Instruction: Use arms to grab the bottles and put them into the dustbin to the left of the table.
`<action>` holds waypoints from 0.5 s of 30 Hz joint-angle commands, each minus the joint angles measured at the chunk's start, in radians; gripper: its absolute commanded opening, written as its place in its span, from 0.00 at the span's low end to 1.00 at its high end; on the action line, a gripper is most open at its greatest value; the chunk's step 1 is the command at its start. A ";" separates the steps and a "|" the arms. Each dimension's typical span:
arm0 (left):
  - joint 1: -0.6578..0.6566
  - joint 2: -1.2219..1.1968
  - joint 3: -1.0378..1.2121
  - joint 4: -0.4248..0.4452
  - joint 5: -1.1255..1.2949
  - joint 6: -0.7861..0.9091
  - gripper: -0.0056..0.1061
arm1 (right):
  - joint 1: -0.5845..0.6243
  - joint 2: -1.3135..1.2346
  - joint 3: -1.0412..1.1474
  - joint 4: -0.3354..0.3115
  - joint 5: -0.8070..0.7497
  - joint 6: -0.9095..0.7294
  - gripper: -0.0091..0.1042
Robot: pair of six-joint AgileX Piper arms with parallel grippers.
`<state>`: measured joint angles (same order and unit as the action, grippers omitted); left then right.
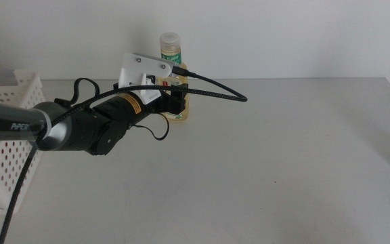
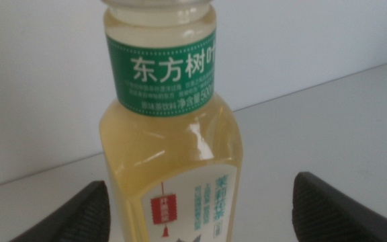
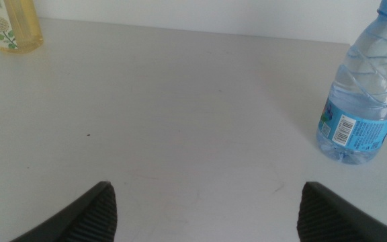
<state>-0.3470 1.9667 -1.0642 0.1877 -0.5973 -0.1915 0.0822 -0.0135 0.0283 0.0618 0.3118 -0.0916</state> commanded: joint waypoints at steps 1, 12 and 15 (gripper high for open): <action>0.000 -0.040 -0.043 -0.017 -0.073 -0.004 0.88 | -0.008 -0.021 -0.010 -0.008 -0.072 -0.005 0.71; 0.000 0.055 -0.164 -0.089 -0.066 0.024 0.88 | -0.008 -0.021 -0.010 -0.008 -0.072 -0.005 0.71; 0.000 0.089 -0.206 -0.108 -0.066 0.036 0.88 | -0.008 -0.021 -0.010 -0.008 -0.072 -0.005 0.71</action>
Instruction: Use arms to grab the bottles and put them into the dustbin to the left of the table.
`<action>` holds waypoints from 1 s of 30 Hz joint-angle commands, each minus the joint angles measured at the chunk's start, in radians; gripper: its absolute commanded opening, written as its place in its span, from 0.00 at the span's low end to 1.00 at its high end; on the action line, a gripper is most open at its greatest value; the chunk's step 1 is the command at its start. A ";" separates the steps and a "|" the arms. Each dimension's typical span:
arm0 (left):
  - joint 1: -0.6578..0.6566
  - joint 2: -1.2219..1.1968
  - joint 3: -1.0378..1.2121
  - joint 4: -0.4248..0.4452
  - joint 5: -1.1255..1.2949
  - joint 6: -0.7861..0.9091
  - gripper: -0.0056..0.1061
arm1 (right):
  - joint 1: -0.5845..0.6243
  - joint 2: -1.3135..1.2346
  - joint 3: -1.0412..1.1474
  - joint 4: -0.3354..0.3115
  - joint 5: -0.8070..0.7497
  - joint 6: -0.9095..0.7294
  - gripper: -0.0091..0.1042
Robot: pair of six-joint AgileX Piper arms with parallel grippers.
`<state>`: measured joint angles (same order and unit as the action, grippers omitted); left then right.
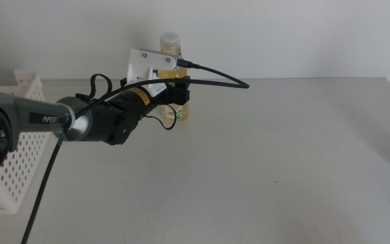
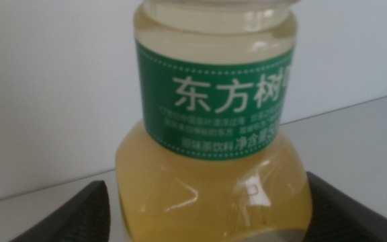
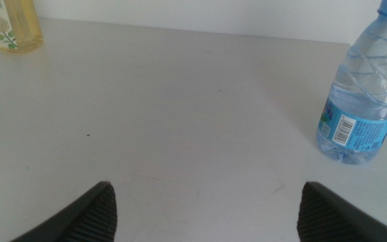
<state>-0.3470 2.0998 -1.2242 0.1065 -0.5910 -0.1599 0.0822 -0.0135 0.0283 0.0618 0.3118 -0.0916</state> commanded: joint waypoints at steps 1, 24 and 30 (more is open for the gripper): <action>0.000 -0.033 -0.055 -0.026 -0.071 0.004 0.88 | -0.008 -0.021 -0.010 -0.008 -0.072 -0.005 0.71; 0.009 -0.063 -0.180 -0.021 0.254 0.053 0.04 | -0.008 -0.021 -0.010 -0.008 -0.072 -0.005 0.71; 0.009 -0.240 -0.180 -0.022 0.605 0.049 0.04 | -0.008 -0.021 -0.010 -0.008 -0.072 -0.005 0.71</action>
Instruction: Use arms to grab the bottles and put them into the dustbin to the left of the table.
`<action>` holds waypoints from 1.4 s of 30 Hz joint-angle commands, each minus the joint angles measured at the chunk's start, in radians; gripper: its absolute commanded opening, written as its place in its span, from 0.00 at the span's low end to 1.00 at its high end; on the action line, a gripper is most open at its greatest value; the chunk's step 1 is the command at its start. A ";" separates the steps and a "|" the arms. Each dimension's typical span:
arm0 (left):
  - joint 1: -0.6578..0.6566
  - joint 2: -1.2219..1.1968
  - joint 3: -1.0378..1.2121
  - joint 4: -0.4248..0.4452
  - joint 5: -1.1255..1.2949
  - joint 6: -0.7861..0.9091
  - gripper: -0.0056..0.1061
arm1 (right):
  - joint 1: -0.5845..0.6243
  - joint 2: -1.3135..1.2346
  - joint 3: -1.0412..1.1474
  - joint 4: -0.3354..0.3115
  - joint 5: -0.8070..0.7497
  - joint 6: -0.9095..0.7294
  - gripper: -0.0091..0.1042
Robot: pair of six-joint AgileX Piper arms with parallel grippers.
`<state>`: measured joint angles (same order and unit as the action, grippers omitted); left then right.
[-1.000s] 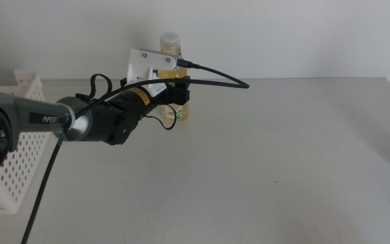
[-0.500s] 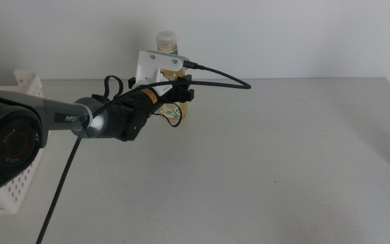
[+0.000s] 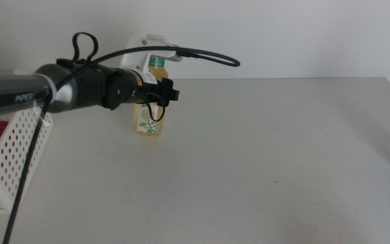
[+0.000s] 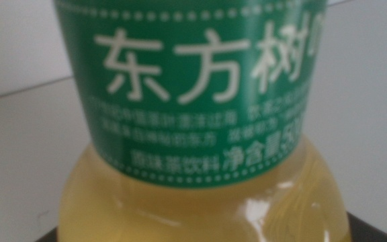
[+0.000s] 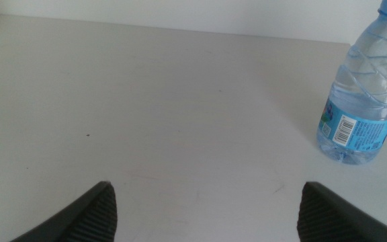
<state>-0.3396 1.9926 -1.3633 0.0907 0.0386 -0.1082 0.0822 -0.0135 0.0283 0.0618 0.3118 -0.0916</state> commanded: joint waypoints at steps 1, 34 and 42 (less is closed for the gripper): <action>0.002 -0.169 -0.041 -0.006 0.039 -0.003 0.04 | -0.008 -0.021 -0.010 -0.008 -0.072 -0.005 0.71; 0.647 -0.401 -0.365 -0.165 1.138 0.358 0.04 | -0.008 -0.021 -0.010 -0.008 -0.072 -0.005 0.71; 0.681 -0.316 -0.240 -0.188 0.993 0.438 0.04 | -0.008 -0.021 -0.010 -0.008 -0.072 -0.005 0.71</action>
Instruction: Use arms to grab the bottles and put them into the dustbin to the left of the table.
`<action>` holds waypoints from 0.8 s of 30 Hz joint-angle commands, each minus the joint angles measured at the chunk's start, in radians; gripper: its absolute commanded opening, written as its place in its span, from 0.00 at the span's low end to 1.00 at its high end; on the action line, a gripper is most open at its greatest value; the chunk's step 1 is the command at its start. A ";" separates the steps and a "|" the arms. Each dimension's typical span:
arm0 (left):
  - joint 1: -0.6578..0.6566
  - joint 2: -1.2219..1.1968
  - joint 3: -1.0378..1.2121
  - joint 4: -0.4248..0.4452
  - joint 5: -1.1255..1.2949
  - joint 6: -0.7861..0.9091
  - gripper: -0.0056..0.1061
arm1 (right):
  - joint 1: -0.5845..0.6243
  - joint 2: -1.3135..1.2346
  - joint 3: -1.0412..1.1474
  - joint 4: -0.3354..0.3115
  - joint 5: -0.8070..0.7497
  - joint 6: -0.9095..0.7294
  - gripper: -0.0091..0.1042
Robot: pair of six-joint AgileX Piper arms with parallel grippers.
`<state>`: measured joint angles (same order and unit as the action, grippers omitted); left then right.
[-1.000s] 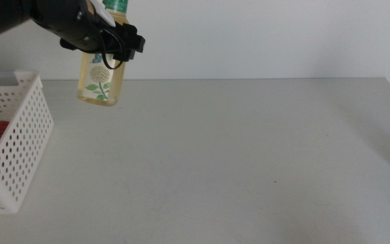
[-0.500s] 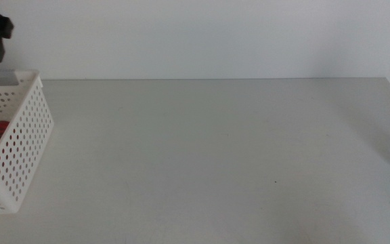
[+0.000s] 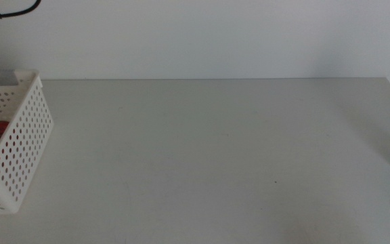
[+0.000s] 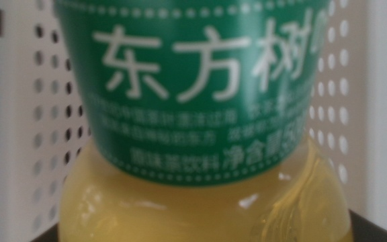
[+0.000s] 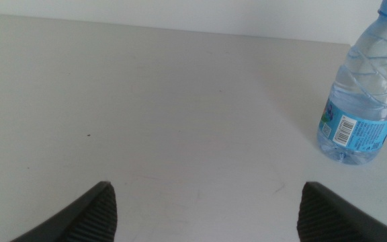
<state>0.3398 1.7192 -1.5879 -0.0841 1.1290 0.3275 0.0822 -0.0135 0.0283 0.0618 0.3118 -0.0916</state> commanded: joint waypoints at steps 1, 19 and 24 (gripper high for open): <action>0.002 -0.032 -0.006 -0.015 -0.110 0.003 0.04 | -0.008 -0.021 -0.010 -0.008 -0.072 -0.005 0.71; -0.001 0.166 0.011 -0.099 -0.091 0.046 0.14 | -0.008 -0.021 -0.010 -0.008 -0.072 -0.005 0.71; -0.001 0.166 0.011 -0.102 -0.088 0.067 0.35 | -0.008 -0.021 -0.010 -0.008 -0.072 -0.005 0.71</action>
<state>0.3388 1.9408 -1.5480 -0.1625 1.0803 0.3835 0.0822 -0.0135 0.0283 0.0618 0.3118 -0.0916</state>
